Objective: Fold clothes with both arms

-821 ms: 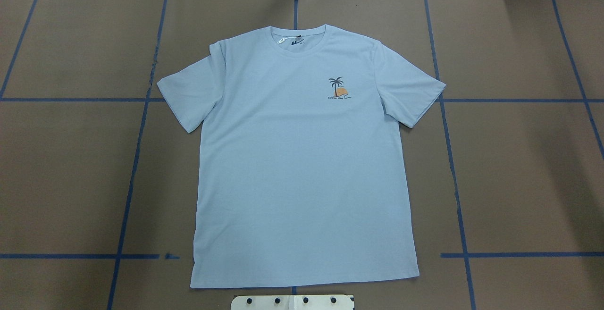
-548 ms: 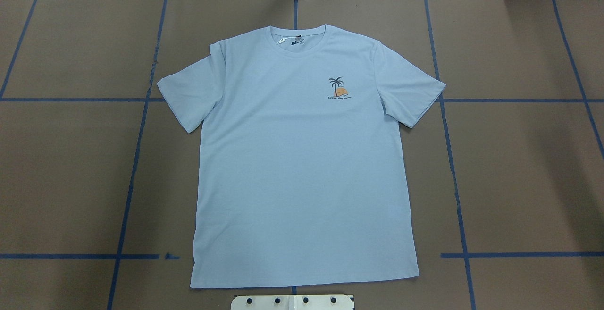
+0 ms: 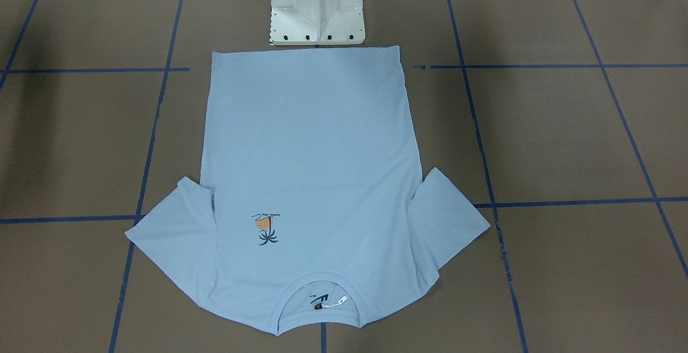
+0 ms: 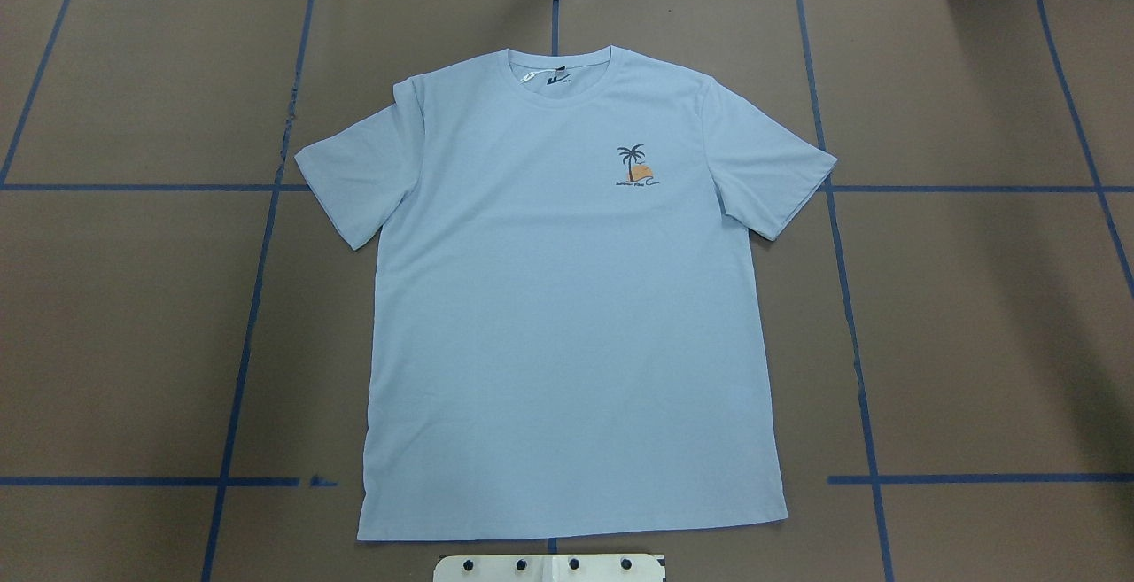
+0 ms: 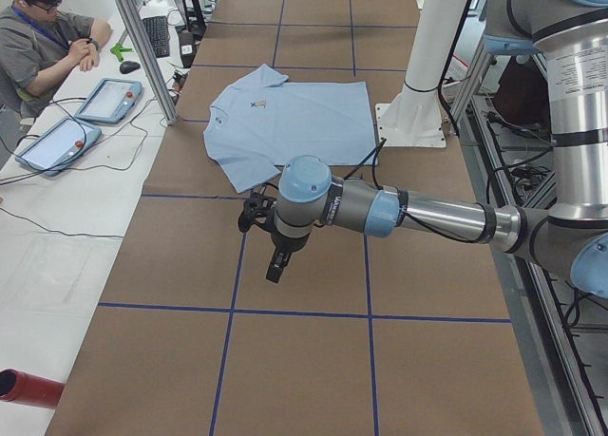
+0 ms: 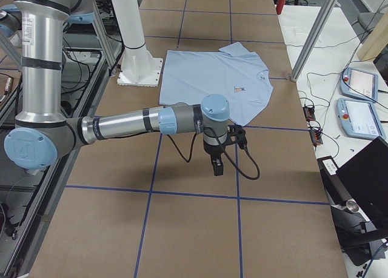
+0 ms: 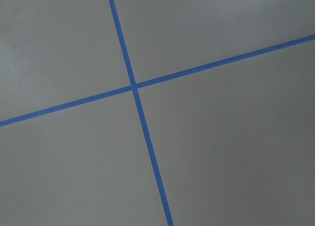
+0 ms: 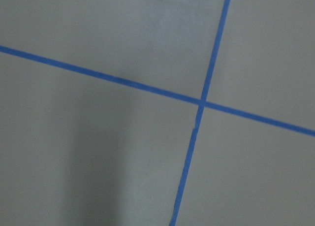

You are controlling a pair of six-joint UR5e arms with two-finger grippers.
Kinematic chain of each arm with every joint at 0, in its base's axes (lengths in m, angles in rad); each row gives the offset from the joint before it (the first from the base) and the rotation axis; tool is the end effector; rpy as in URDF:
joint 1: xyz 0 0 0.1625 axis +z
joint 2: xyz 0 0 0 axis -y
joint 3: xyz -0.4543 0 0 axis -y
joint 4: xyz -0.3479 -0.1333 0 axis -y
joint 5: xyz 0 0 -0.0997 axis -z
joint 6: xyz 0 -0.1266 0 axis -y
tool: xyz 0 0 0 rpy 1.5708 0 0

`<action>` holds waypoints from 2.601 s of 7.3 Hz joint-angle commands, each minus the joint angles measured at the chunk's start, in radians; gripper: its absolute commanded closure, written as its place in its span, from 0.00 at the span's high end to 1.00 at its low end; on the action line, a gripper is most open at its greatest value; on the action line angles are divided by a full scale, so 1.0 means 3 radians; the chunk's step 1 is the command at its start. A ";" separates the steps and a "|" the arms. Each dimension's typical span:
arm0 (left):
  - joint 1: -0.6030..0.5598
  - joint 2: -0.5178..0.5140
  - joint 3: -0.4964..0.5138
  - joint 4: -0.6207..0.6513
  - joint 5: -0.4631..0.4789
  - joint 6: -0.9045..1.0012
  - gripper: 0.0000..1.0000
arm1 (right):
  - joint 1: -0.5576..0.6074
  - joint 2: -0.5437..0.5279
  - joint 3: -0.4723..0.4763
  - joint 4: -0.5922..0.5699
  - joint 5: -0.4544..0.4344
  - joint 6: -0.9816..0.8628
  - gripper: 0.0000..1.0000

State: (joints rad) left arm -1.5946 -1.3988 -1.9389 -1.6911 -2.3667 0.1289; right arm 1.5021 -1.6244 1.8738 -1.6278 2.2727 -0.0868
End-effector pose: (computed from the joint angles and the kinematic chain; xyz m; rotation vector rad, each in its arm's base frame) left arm -0.0520 -0.3847 0.5955 0.3594 0.7652 0.2247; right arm 0.0220 -0.4317 0.6061 0.1911 -0.6993 -0.2162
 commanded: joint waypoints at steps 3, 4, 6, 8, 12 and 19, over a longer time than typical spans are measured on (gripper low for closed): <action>0.0003 -0.0507 0.0535 -0.1139 -0.0006 -0.0152 1.00 | -0.0068 0.0485 -0.0619 0.1025 0.0123 0.0389 1.00; 0.0003 -0.0517 0.0618 -0.1270 -0.0006 -0.0255 1.00 | -0.0113 0.0607 -0.0839 0.1434 0.0216 0.0483 1.00; 0.0003 -0.0507 0.0598 -0.1276 -0.0016 -0.0261 1.00 | -0.0637 0.0842 -0.0928 0.1845 0.0136 0.1785 1.00; -0.0002 -0.0487 0.0583 -0.1281 -0.0026 -0.0256 1.00 | -0.1286 0.1022 -0.0949 0.2127 -0.0582 0.2688 0.92; -0.0002 -0.0461 0.0567 -0.1292 -0.0026 -0.0251 1.00 | -0.1852 0.1247 -0.1581 0.2689 -0.1164 0.3213 0.74; -0.0008 -0.0461 0.0562 -0.1302 -0.0031 -0.0251 1.00 | -0.2149 0.1278 -0.1716 0.2747 -0.1475 0.3321 0.53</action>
State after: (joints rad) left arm -1.5962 -1.5370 -1.7700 -2.0816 -2.3761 0.0532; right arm 0.8628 -1.2413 1.3639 -0.8039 1.8354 0.9091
